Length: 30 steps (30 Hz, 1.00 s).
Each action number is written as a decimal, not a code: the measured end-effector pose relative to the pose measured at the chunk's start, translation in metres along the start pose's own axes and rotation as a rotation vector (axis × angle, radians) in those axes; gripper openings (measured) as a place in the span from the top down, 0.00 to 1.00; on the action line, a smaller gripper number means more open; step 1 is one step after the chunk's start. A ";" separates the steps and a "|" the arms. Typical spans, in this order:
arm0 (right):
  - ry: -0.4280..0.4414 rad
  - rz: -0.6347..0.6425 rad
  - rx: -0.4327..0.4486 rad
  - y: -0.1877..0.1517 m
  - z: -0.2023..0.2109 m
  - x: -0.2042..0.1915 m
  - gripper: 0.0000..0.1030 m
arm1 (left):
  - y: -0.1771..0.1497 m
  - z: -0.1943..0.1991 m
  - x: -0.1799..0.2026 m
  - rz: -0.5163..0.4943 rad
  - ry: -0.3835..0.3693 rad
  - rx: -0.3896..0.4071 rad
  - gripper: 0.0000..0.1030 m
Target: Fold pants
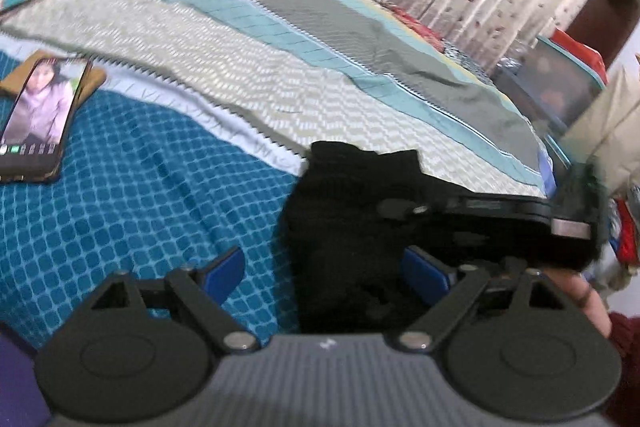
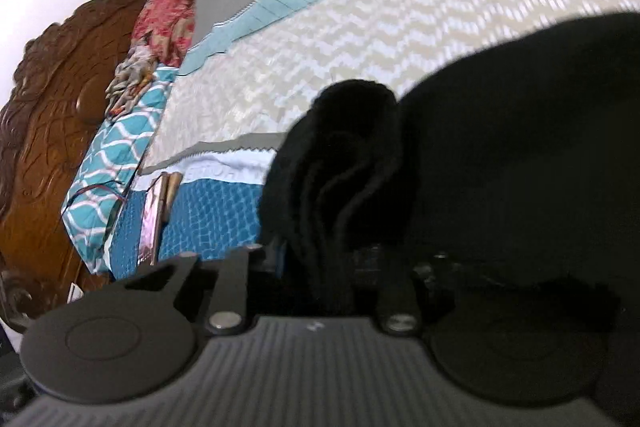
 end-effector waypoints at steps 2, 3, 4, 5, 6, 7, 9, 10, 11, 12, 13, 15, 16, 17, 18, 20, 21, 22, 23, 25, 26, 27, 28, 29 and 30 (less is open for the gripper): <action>0.011 0.029 0.048 0.001 0.014 -0.003 0.78 | 0.001 -0.003 -0.004 0.021 -0.007 -0.007 0.15; 0.017 0.044 0.080 0.002 0.024 -0.004 0.78 | 0.000 -0.004 -0.005 0.026 -0.009 -0.009 0.15; 0.026 0.061 0.123 0.002 0.037 -0.003 0.78 | 0.000 -0.006 -0.005 0.027 -0.011 -0.011 0.15; 0.032 0.071 0.151 0.002 0.046 -0.002 0.78 | -0.001 -0.008 -0.005 0.027 -0.013 -0.015 0.15; 0.036 0.078 0.180 0.001 0.056 0.002 0.78 | -0.002 -0.010 -0.004 0.029 -0.015 -0.020 0.15; 0.032 0.072 0.196 0.001 0.062 0.007 0.78 | -0.003 -0.013 -0.004 0.030 -0.020 -0.028 0.15; 0.000 0.036 0.193 -0.001 0.061 0.021 0.77 | -0.005 -0.018 -0.002 0.034 -0.027 -0.045 0.15; -0.035 -0.003 0.169 -0.004 0.057 0.035 0.75 | -0.006 -0.021 -0.001 0.034 -0.028 -0.056 0.15; -0.068 -0.037 0.139 -0.005 0.047 0.042 0.72 | -0.008 -0.023 0.000 0.033 -0.028 -0.064 0.15; -0.103 -0.074 0.097 -0.008 0.039 0.052 0.67 | -0.009 -0.024 0.001 0.030 -0.027 -0.070 0.15; -0.110 -0.102 0.076 -0.012 0.033 0.062 0.66 | -0.010 -0.024 0.002 0.026 -0.026 -0.073 0.15; -0.062 -0.155 0.099 -0.015 0.034 0.070 0.61 | -0.011 -0.024 0.002 0.026 -0.023 -0.072 0.15; -0.051 -0.172 0.098 -0.014 0.036 0.072 0.56 | -0.010 -0.023 0.000 0.031 -0.021 -0.071 0.15; -0.042 -0.178 0.104 -0.012 0.038 0.073 0.53 | -0.009 -0.023 -0.002 0.039 -0.022 -0.070 0.15; -0.039 -0.175 0.123 -0.010 0.044 0.074 0.47 | -0.007 -0.022 -0.004 0.046 -0.024 -0.068 0.15; -0.055 -0.166 0.172 -0.008 0.051 0.070 0.42 | -0.005 -0.022 -0.007 0.067 -0.027 -0.062 0.15; -0.053 -0.171 0.183 -0.007 0.053 0.070 0.42 | -0.004 -0.022 -0.007 0.075 -0.029 -0.062 0.15; -0.040 -0.186 0.185 -0.007 0.055 0.072 0.42 | -0.003 -0.023 -0.008 0.084 -0.031 -0.067 0.15; -0.032 -0.198 0.183 -0.008 0.052 0.071 0.42 | -0.003 -0.025 -0.009 0.090 -0.032 -0.072 0.15; -0.020 -0.205 0.175 -0.012 0.051 0.072 0.42 | -0.003 -0.029 -0.008 0.092 -0.030 -0.084 0.15; -0.015 -0.201 0.168 -0.014 0.049 0.069 0.42 | -0.004 -0.031 -0.007 0.090 -0.031 -0.090 0.15; -0.006 -0.194 0.154 -0.017 0.050 0.071 0.41 | -0.005 -0.032 -0.006 0.087 -0.033 -0.094 0.15; 0.003 -0.189 0.140 -0.019 0.046 0.068 0.41 | -0.006 -0.033 -0.005 0.082 -0.034 -0.099 0.15; 0.010 -0.183 0.131 -0.020 0.044 0.065 0.41 | -0.006 -0.034 -0.004 0.077 -0.033 -0.103 0.15; 0.015 -0.175 0.124 -0.022 0.045 0.066 0.41 | -0.007 -0.034 -0.003 0.076 -0.032 -0.105 0.15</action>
Point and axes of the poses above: each gripper's, at about its wrist camera, not at the fingertips, and z roughly against the way its jaws point, x to its right, y to its top, the point moved 1 cm from there along -z, roughly the way its jaws point, and after that the axes turned 5 degrees about -y, right-handed, at the moved point
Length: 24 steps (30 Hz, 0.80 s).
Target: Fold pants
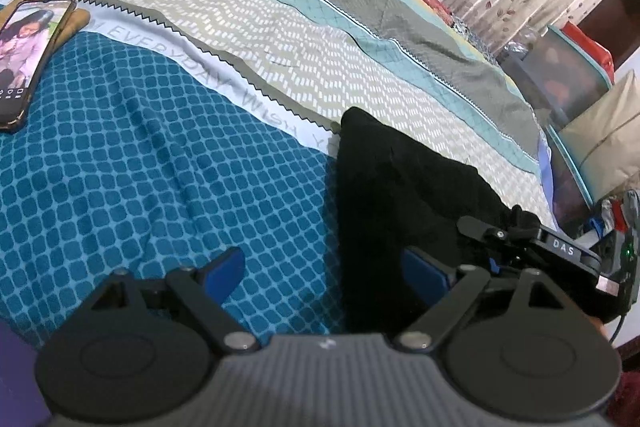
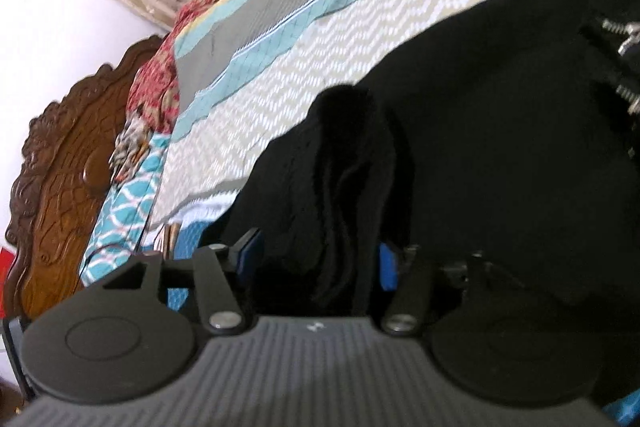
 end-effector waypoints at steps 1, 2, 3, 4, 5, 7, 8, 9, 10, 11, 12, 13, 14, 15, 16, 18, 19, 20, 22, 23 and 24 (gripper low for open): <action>0.001 0.009 -0.005 -0.002 -0.003 -0.001 0.42 | 0.000 0.000 0.000 0.001 0.001 -0.002 0.15; 0.004 0.013 -0.008 -0.001 -0.001 0.000 0.42 | 0.000 0.000 -0.001 0.004 0.001 -0.002 0.15; 0.007 0.015 -0.016 -0.001 -0.001 0.000 0.43 | 0.000 0.000 -0.001 0.008 0.002 -0.002 0.15; 0.007 0.022 -0.024 -0.001 -0.002 0.000 0.44 | 0.000 0.000 -0.002 0.012 0.003 -0.002 0.15; 0.004 0.033 -0.023 -0.001 -0.002 -0.002 0.47 | 0.000 0.000 -0.003 0.016 0.003 -0.002 0.15; -0.010 0.069 -0.011 -0.001 0.003 -0.005 0.61 | 0.000 0.000 -0.005 0.026 0.002 -0.004 0.15; -0.019 0.093 0.000 0.000 0.005 -0.008 0.63 | -0.001 0.000 -0.006 0.029 0.001 -0.006 0.15; -0.024 0.115 0.015 0.000 0.005 -0.012 0.65 | -0.001 0.000 -0.006 0.031 0.001 -0.008 0.15; -0.030 0.145 0.035 0.000 0.008 -0.017 0.66 | -0.001 0.000 -0.005 0.030 0.002 -0.009 0.15; -0.039 0.167 0.054 0.000 0.009 -0.021 0.66 | -0.002 0.000 -0.005 0.029 0.001 -0.010 0.15; -0.049 0.187 0.074 0.000 0.009 -0.025 0.66 | -0.002 -0.001 -0.005 0.028 -0.001 -0.010 0.15; -0.060 0.204 0.087 -0.001 0.010 -0.027 0.66 | -0.002 -0.001 -0.004 0.028 -0.002 -0.012 0.15; -0.071 0.213 0.089 -0.001 0.008 -0.027 0.66 | -0.002 -0.001 -0.004 0.027 -0.003 -0.014 0.15; -0.084 0.217 0.079 -0.002 0.005 -0.025 0.64 | -0.002 -0.002 -0.004 0.026 -0.004 -0.016 0.15; -0.106 0.212 0.056 -0.002 -0.001 -0.022 0.59 | -0.002 -0.002 -0.003 0.025 -0.004 -0.017 0.15; -0.127 0.180 0.023 -0.003 -0.008 -0.012 0.54 | -0.003 -0.002 -0.004 0.024 -0.005 -0.018 0.15; -0.120 0.165 0.026 -0.003 -0.007 -0.011 0.53 | -0.003 -0.001 -0.005 0.025 -0.004 -0.017 0.15; -0.117 0.154 0.032 -0.002 -0.005 -0.010 0.52 | -0.003 -0.001 -0.006 0.027 -0.003 -0.018 0.15; -0.115 0.146 0.049 0.002 -0.001 -0.011 0.50 | -0.002 -0.001 -0.007 0.035 -0.004 -0.018 0.15; -0.112 0.143 0.060 0.002 0.004 -0.011 0.50 | -0.002 -0.001 -0.008 0.040 -0.006 -0.018 0.15; -0.108 0.136 0.072 0.004 0.007 -0.011 0.50 | -0.002 -0.001 -0.008 0.042 -0.008 -0.018 0.15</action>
Point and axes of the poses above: each gripper's, at about its wrist camera, not at the fingertips, and z roughly against the way its jaws point, x to its right, y to its top, the point moved 1 cm from there along -z, roughly the way its jaws point, and after that the axes turned 5 degrees about -y, right-handed, at the moved point
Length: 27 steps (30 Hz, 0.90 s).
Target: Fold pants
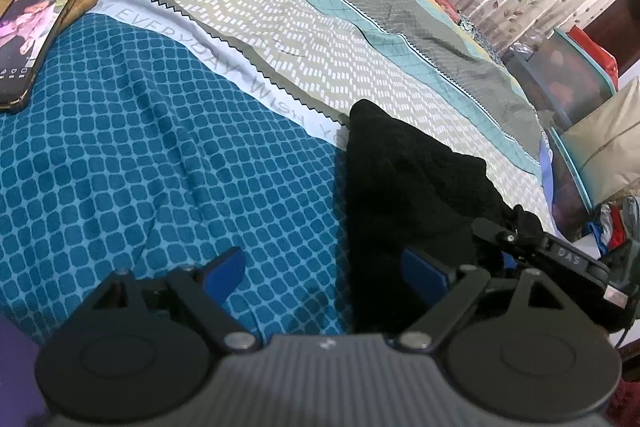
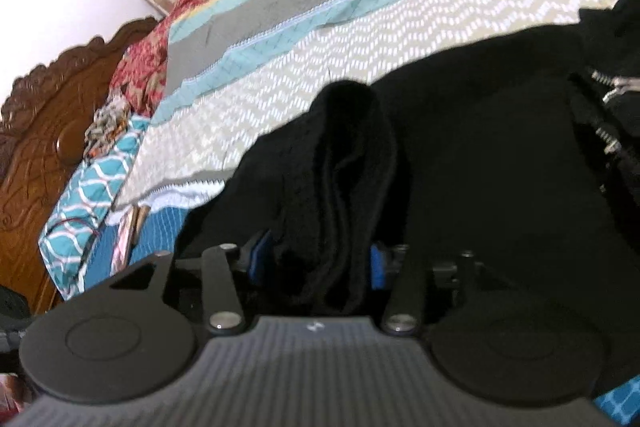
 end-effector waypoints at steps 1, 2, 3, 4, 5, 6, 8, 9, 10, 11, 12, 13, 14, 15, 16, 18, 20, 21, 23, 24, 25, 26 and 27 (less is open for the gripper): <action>0.003 -0.007 0.007 0.000 0.002 0.000 0.50 | 0.000 0.000 0.000 0.000 -0.001 0.000 0.15; 0.005 -0.012 0.012 0.000 0.004 0.000 0.50 | 0.000 0.000 0.001 -0.002 -0.001 -0.001 0.15; 0.005 -0.014 0.014 0.000 0.005 0.000 0.50 | -0.001 0.000 0.002 -0.004 -0.001 -0.002 0.15; 0.003 -0.014 0.016 -0.001 0.007 0.001 0.49 | -0.001 0.000 0.002 -0.006 -0.002 -0.002 0.15; 0.001 -0.016 0.018 -0.002 0.008 0.001 0.49 | -0.001 0.000 0.003 -0.008 -0.003 -0.003 0.15; 0.001 -0.018 0.021 -0.004 0.009 0.000 0.49 | -0.001 0.000 0.003 -0.009 -0.003 -0.003 0.15; 0.005 -0.018 0.024 -0.005 0.010 -0.001 0.48 | -0.001 -0.001 0.003 -0.010 -0.004 -0.003 0.15; 0.003 -0.008 0.021 -0.005 0.010 -0.001 0.48 | -0.001 -0.001 0.003 -0.010 -0.004 -0.004 0.15; -0.004 0.001 0.022 -0.006 0.010 -0.003 0.48 | -0.001 -0.001 0.003 -0.011 -0.004 -0.003 0.15; -0.008 0.004 0.023 -0.006 0.010 -0.002 0.48 | -0.001 -0.001 0.003 -0.011 -0.004 -0.002 0.15; -0.008 0.003 0.024 -0.006 0.011 0.000 0.48 | -0.001 -0.001 0.003 -0.012 -0.005 -0.002 0.15; -0.012 0.004 0.024 -0.006 0.010 0.000 0.48 | -0.001 -0.001 0.003 -0.013 -0.005 -0.002 0.15; -0.023 0.013 0.023 -0.005 0.010 0.000 0.47 | -0.001 -0.001 0.004 -0.014 -0.005 -0.003 0.15; -0.045 0.029 0.021 -0.006 0.009 -0.001 0.45 | -0.001 -0.001 0.004 -0.014 -0.005 -0.003 0.15; -0.069 0.043 0.015 -0.006 0.007 -0.001 0.44 | -0.001 0.000 0.004 -0.014 -0.006 -0.001 0.15; -0.061 0.036 0.021 -0.004 0.010 0.001 0.44 | 0.001 0.001 0.005 -0.014 -0.011 0.001 0.15; -0.049 0.022 0.054 -0.002 0.017 0.002 0.44 | 0.004 0.002 0.008 -0.017 -0.025 0.008 0.15; -0.046 0.022 0.076 -0.001 0.022 0.002 0.44 | 0.007 0.003 0.010 -0.022 -0.032 0.013 0.15; -0.028 0.032 0.118 0.001 0.033 0.001 0.45 | 0.014 0.005 0.017 -0.041 -0.055 0.031 0.16; -0.023 0.038 0.133 0.001 0.037 -0.001 0.46 | 0.017 0.005 0.022 -0.052 -0.067 0.036 0.17; -0.016 0.049 0.152 0.000 0.042 -0.003 0.51 | 0.021 0.004 0.028 -0.067 -0.082 0.041 0.17; -0.008 0.062 0.167 -0.001 0.046 -0.005 0.53 | 0.024 0.002 0.033 -0.082 -0.093 0.043 0.18; 0.004 0.079 0.175 -0.003 0.049 -0.007 0.59 | 0.027 -0.002 0.041 -0.099 -0.105 0.042 0.19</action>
Point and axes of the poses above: each gripper's, at about its wrist camera, not at the fingertips, and z roughly against the way its jaws point, x to its right, y to its top, the point moved 1 cm from there along -z, roughly the way its jaws point, and after that the axes turned 5 degrees about -y, right-handed, at the moved point
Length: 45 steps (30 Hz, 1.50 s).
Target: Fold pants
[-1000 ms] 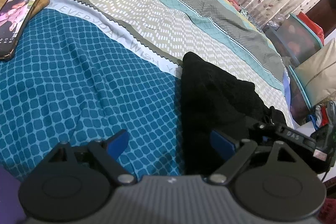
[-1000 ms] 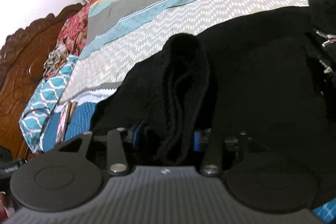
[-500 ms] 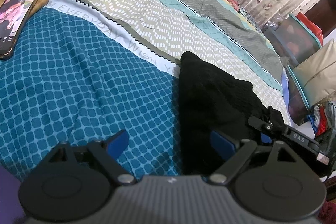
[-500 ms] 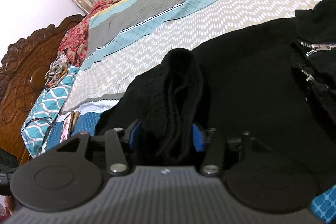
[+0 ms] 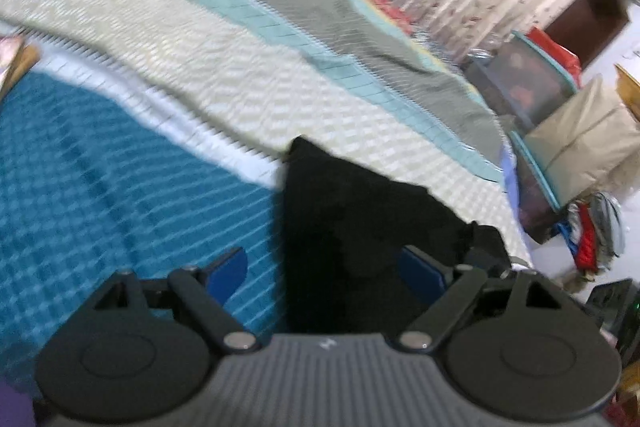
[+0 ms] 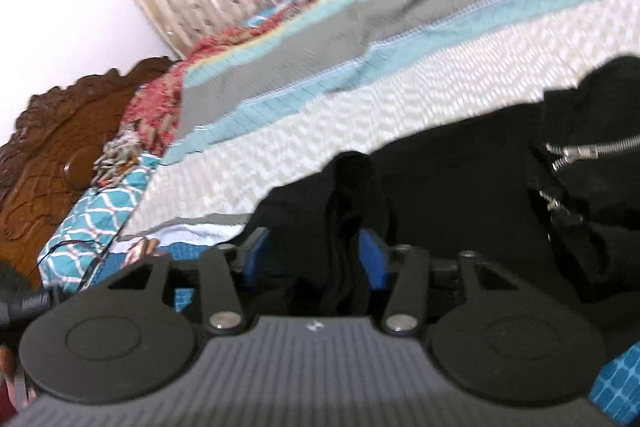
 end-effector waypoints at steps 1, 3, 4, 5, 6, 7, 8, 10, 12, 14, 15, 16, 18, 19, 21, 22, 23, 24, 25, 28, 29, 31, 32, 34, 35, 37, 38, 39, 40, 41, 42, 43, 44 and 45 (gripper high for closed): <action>0.010 0.015 0.003 -0.001 0.001 -0.003 0.63 | 0.002 -0.005 0.006 -0.014 -0.011 -0.004 0.23; 0.037 0.049 0.002 -0.004 0.003 -0.009 0.65 | 0.004 -0.016 0.019 -0.052 -0.035 -0.022 0.31; 0.050 0.069 -0.001 -0.006 0.002 -0.013 0.66 | 0.005 -0.024 0.026 -0.079 -0.043 -0.033 0.37; 0.055 0.089 -0.007 -0.006 0.000 -0.015 0.66 | 0.004 -0.032 0.032 -0.104 -0.044 -0.044 0.43; 0.056 0.101 -0.015 -0.008 -0.003 -0.017 0.66 | 0.003 -0.042 0.037 -0.127 -0.042 -0.062 0.45; 0.056 0.106 -0.026 -0.008 -0.006 -0.017 0.66 | 0.001 -0.050 0.038 -0.134 -0.041 -0.082 0.51; 0.052 0.106 -0.039 -0.009 -0.010 -0.017 0.66 | -0.002 -0.059 0.037 -0.130 -0.041 -0.109 0.56; -0.006 0.114 -0.099 -0.014 -0.026 -0.011 0.65 | -0.010 -0.084 0.031 -0.109 -0.026 -0.175 0.62; -0.104 0.098 -0.172 -0.021 -0.042 0.002 0.65 | -0.022 -0.107 0.021 -0.101 0.027 -0.230 0.63; -0.068 -0.018 -0.179 -0.022 -0.044 0.021 0.65 | -0.027 -0.108 0.023 -0.138 0.025 -0.201 0.62; -0.063 -0.035 -0.186 -0.020 -0.044 0.023 0.65 | -0.027 -0.108 0.025 -0.141 0.033 -0.203 0.62; -0.061 -0.030 -0.184 -0.019 -0.044 0.023 0.64 | -0.026 -0.107 0.027 -0.139 0.038 -0.206 0.62; -0.055 -0.023 -0.176 -0.017 -0.042 0.022 0.61 | -0.025 -0.101 0.028 -0.137 0.038 -0.207 0.61; -0.051 -0.029 -0.167 -0.016 -0.041 0.022 0.58 | -0.024 -0.098 0.028 -0.132 0.035 -0.203 0.61; -0.033 -0.060 -0.147 -0.012 -0.037 0.024 0.56 | -0.022 -0.091 0.028 -0.120 0.027 -0.191 0.60; -0.030 -0.076 -0.130 -0.011 -0.034 0.025 0.54 | -0.021 -0.086 0.026 -0.109 0.020 -0.184 0.60; -0.029 -0.085 -0.115 -0.010 -0.031 0.025 0.51 | -0.021 -0.081 0.024 -0.096 0.012 -0.178 0.60; -0.033 -0.098 -0.097 -0.009 -0.028 0.029 0.44 | -0.021 -0.075 0.022 -0.079 0.001 -0.170 0.60; -0.041 -0.113 -0.086 -0.009 -0.027 0.033 0.40 | -0.020 -0.071 0.020 -0.067 -0.008 -0.164 0.60; -0.025 -0.167 -0.133 -0.011 -0.038 0.038 0.40 | -0.019 -0.068 0.016 -0.059 -0.008 -0.156 0.60; -0.006 -0.179 -0.153 -0.013 -0.041 0.036 0.40 | -0.019 -0.069 0.017 -0.059 -0.004 -0.156 0.60; 0.023 -0.153 -0.199 -0.017 -0.052 0.024 0.51 | -0.021 -0.070 0.017 -0.057 0.003 -0.159 0.60; 0.033 -0.117 -0.218 -0.018 -0.055 0.017 0.62 | -0.021 -0.071 0.018 -0.059 0.007 -0.160 0.60; 0.045 -0.060 -0.224 -0.017 -0.057 0.004 0.77 | -0.020 -0.071 0.020 -0.061 0.004 -0.159 0.61; 0.031 -0.018 -0.195 -0.014 -0.053 0.000 0.78 | -0.020 -0.071 0.021 -0.060 -0.005 -0.160 0.61; -0.003 0.054 -0.119 -0.006 -0.042 -0.007 0.79 | -0.022 -0.074 0.024 -0.065 -0.018 -0.170 0.60; -0.025 0.072 -0.088 -0.003 -0.038 -0.003 0.79 | -0.023 -0.076 0.024 -0.073 -0.020 -0.179 0.60; -0.051 0.077 -0.070 0.000 -0.036 0.000 0.79 | -0.026 -0.079 0.026 -0.087 -0.011 -0.190 0.60; -0.071 0.068 -0.074 0.000 -0.038 0.005 0.78 | -0.029 -0.082 0.028 -0.104 0.006 -0.199 0.60; -0.087 0.054 -0.097 -0.001 -0.043 0.009 0.77 | -0.031 -0.086 0.030 -0.124 0.023 -0.207 0.60; -0.101 0.031 -0.136 -0.006 -0.050 0.016 0.72 | -0.032 -0.087 0.031 -0.134 0.029 -0.211 0.60; -0.108 0.011 -0.158 -0.009 -0.054 0.023 0.62 | -0.033 -0.088 0.031 -0.134 0.031 -0.211 0.60; -0.110 -0.014 -0.151 -0.011 -0.052 0.027 0.57 | -0.032 -0.086 0.030 -0.128 0.026 -0.210 0.60; -0.110 -0.037 -0.142 -0.010 -0.049 0.028 0.53 | -0.030 -0.084 0.030 -0.120 0.020 -0.209 0.60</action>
Point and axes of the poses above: each gripper's, at about its wrist camera, not at the fingertips, and z roughly against the way its jaws point, x to its right, y to its top, the point moved 1 cm from there along -z, roughly the way its jaws point, and after that the axes turned 5 degrees about -y, right-handed, at the moved point
